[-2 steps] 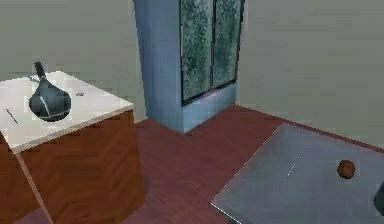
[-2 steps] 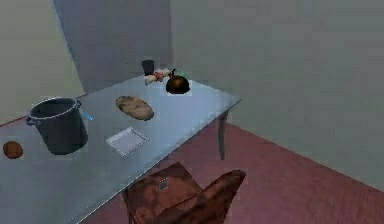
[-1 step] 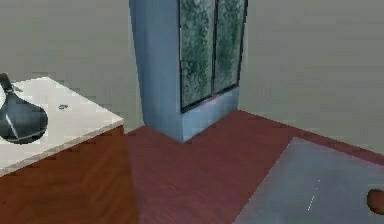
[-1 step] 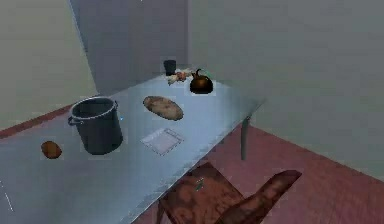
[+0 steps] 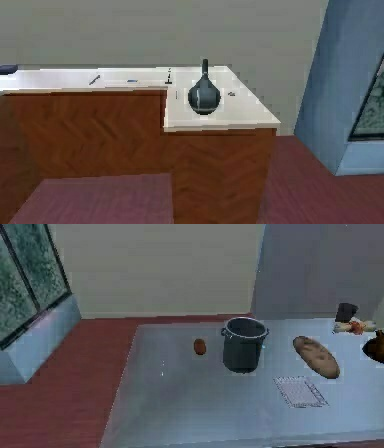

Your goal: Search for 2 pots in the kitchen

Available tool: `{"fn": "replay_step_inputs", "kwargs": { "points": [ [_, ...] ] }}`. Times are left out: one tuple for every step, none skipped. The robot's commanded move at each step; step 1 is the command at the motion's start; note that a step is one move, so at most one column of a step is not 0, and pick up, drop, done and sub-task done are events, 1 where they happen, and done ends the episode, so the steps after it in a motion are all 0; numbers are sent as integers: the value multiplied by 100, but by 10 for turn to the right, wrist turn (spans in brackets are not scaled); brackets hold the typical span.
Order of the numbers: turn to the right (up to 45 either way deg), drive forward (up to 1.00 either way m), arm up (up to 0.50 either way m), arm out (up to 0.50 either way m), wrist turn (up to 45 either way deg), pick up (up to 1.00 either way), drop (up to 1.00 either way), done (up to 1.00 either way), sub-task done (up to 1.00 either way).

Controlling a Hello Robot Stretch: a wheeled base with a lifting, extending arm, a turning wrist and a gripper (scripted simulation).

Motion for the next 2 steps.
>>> {"fn": "replay_step_inputs", "kwargs": {
  "points": [
    [-450, 0, 0, 0, 0, 0, 0, 0, 0],
    [-270, 0, 0, 0, 0, 0, 0, 0, 0]
  ]
}}
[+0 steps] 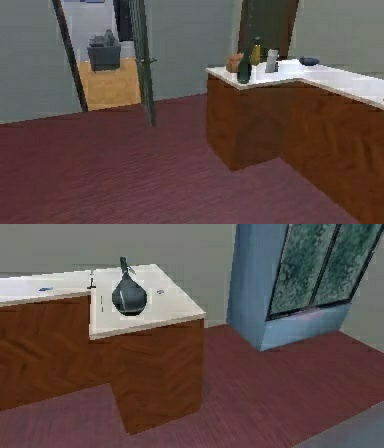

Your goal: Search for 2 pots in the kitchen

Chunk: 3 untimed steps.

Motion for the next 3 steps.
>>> {"fn": "replay_step_inputs", "kwargs": {
  "points": [
    [0, 25, 0, 0, 0, 0, 0, 0, 0],
    [-450, 0, 0, 0, 0, 0, 0, 0, 0],
    [-450, 0, 0, 0, 0, 0, 0, 0, 0]
  ]
}}
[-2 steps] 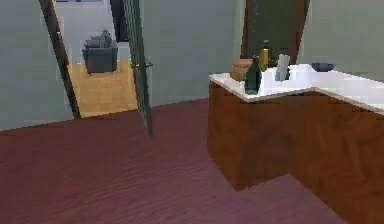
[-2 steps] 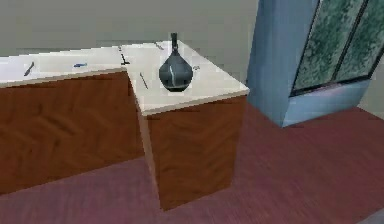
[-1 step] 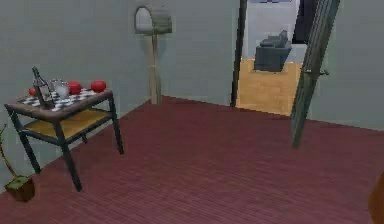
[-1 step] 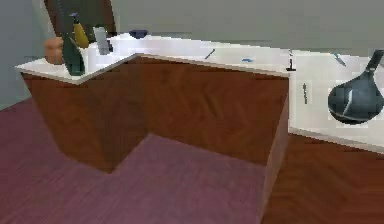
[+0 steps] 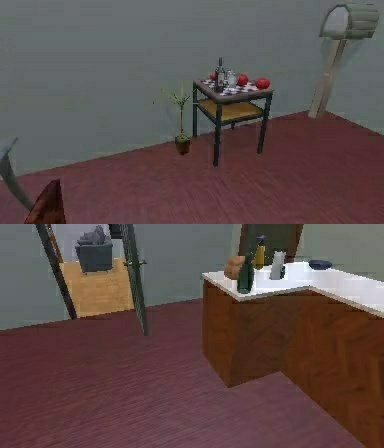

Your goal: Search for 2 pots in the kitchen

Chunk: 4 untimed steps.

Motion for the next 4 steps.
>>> {"fn": "replay_step_inputs", "kwargs": {
  "points": [
    [0, 100, 0, 0, 0, 0, 0, 0, 0],
    [-30, 0, 0, 0, 0, 0, 0, 0, 0],
    [0, 10, 0, 0, 0, 0, 0, 0, 0],
    [-450, 0, 0, 0, 0, 0, 0, 0, 0]
  ]
}}
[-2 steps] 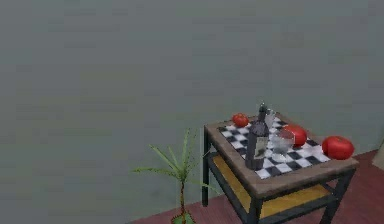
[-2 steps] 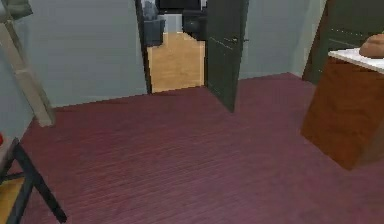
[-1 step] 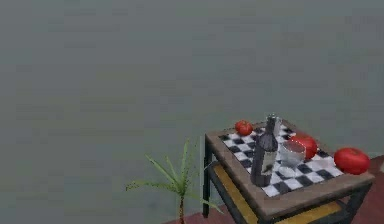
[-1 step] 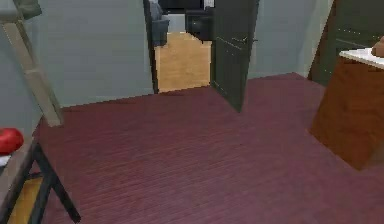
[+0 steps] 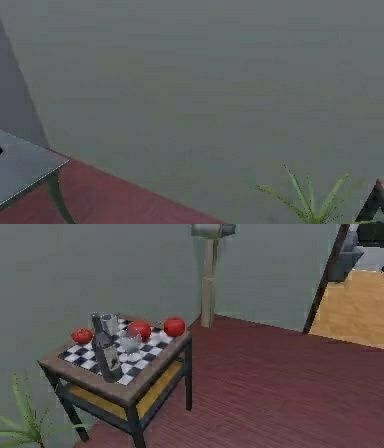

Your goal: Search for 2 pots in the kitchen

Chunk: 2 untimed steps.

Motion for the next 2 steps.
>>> {"fn": "replay_step_inputs", "kwargs": {
  "points": [
    [-450, 0, 0, 0, 0, 0, 0, 0, 0],
    [0, 0, 0, 0, 0, 0, 0, 100, 0]
  ]
}}
